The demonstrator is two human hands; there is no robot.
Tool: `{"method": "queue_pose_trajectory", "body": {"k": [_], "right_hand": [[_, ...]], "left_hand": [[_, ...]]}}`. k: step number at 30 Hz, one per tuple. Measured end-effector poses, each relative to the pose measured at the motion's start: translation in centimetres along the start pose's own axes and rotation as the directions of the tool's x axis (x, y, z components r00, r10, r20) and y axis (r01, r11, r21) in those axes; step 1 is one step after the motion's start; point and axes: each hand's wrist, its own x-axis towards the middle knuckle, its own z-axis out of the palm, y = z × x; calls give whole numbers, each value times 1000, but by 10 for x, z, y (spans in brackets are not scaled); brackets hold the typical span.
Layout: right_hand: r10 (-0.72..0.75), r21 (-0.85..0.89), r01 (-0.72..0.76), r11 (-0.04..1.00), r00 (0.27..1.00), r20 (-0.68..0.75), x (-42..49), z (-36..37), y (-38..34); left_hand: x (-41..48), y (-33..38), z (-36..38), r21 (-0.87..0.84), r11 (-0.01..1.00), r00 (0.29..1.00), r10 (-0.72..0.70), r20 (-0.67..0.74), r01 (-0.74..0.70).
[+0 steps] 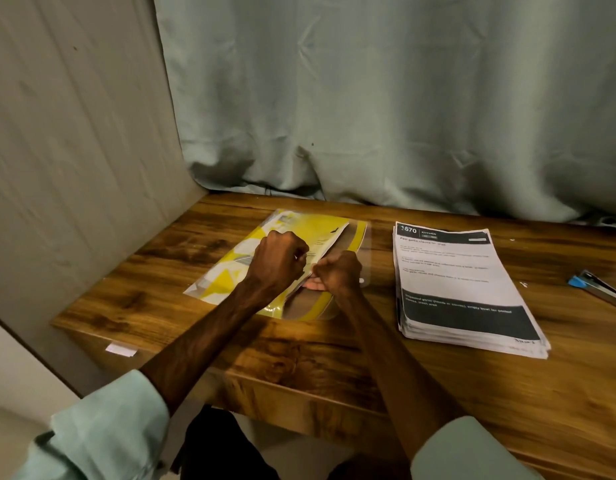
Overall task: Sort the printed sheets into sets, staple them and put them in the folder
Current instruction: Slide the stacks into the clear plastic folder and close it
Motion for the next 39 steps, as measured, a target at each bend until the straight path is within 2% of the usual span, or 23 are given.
{"method": "queue_pose_trajectory", "body": {"k": [5, 12, 17, 20, 22, 26, 30, 33, 35, 39], "right_hand": [[6, -46, -6, 999, 1000, 19, 11, 7, 2], [25, -66, -15, 998, 987, 157, -11, -7, -10], [-268, -298, 270, 915, 962, 48, -16, -64, -28], [-494, -470, 386, 794, 860, -127, -9, -120, -39], [-546, -628, 303, 717, 804, -236, 1, -159, -44], [-438, -798, -27, 602, 824, -359, 17, -232, -40], [-304, -839, -219, 498, 862, -406, 41, -273, -16], [-222, -817, -265, 511, 878, -424, 50, -284, -7], [-227, -805, -261, 532, 872, -433, 48, -286, -7], [-286, -834, -255, 489, 857, -430, 41, -288, -11]], "left_hand": [[-1, -5, -5, 17, 1000, 1000, 11, 17, -11], [-4, -6, -7, 0, 1000, 999, -25, 20, 25], [-6, -1, -2, -13, 997, 997, -72, -8, 72], [-6, 1, 1, -22, 995, 996, -92, -8, 92], [-6, 2, 4, -25, 995, 995, -100, 8, 101], [-5, 6, 12, 13, 991, 990, -134, 37, 133], [-2, 5, 24, 22, 984, 983, -177, 57, 176], [-1, 8, 27, 24, 986, 984, -164, 67, 163], [-1, 9, 26, 28, 989, 986, -150, 74, 149], [1, 7, 26, 40, 989, 986, -148, 75, 145]]}}
